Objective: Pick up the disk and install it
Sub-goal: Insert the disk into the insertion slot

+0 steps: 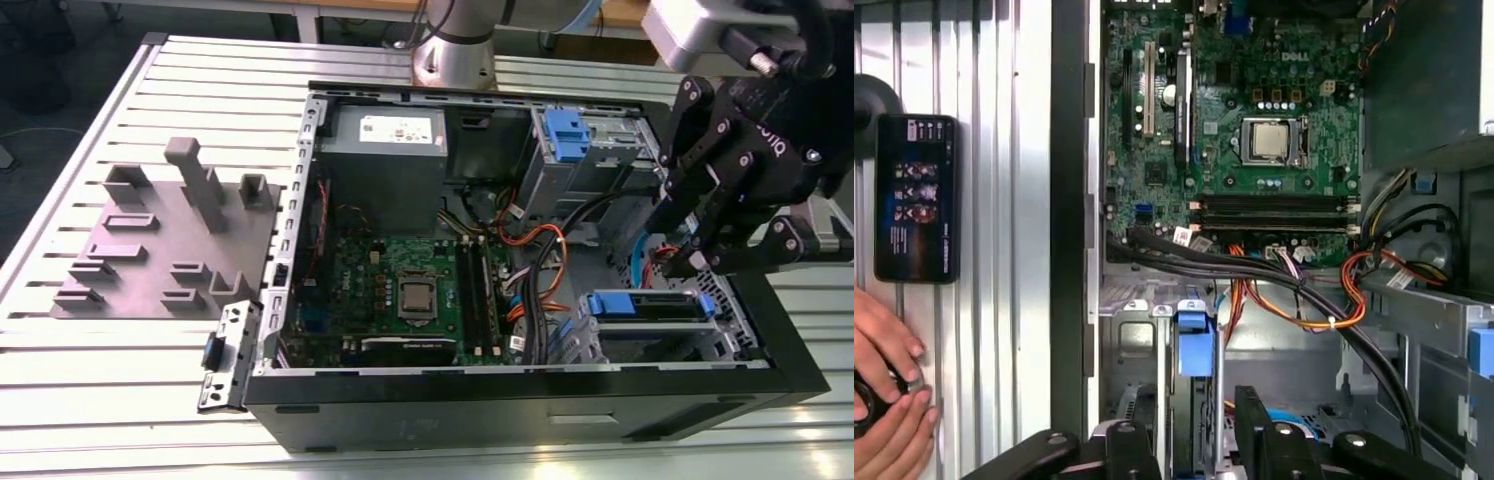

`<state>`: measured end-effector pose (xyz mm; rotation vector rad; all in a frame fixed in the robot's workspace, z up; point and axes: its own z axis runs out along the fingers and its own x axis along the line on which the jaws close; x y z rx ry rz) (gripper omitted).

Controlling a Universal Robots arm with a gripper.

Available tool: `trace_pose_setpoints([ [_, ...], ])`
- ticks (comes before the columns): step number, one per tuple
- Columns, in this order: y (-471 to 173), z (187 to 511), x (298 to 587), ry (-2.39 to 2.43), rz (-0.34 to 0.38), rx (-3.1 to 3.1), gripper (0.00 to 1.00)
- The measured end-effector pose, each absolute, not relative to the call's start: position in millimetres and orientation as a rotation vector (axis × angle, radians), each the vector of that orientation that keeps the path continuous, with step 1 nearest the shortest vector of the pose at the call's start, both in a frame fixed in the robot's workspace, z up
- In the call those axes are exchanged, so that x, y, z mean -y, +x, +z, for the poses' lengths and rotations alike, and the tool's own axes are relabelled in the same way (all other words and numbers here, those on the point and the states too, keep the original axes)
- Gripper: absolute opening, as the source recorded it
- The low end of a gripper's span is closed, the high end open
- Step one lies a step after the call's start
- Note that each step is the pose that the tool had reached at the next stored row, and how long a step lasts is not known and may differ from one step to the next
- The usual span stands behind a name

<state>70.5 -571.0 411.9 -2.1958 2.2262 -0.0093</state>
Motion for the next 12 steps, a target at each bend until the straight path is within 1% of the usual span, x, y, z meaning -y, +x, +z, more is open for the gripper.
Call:
trace_pose_setpoints([
  [3, 70.5, 406.4, 571.0, -2.196, -0.009, -2.226, 0.44],
  [4, 70.5, 404.5, 571.0, -2.196, -0.009, -2.226, 0.42],
  [5, 70.5, 402.7, 571.1, -2.196, -0.009, -2.226, 0.36],
  [6, 70.5, 400.9, 571.0, -2.196, -0.009, -2.226, 0.36],
  [8, 70.5, 397.3, 571.1, -2.196, -0.009, -2.226, 0.24],
  [9, 70.5, 395.4, 571.1, -2.196, -0.009, -2.226, 0.24],
  [11, 70.5, 391.9, 571.1, -2.196, -0.009, -2.226, 0.13],
  [12, 70.5, 390.0, 571.1, -2.196, -0.009, -2.226, 0.13],
])
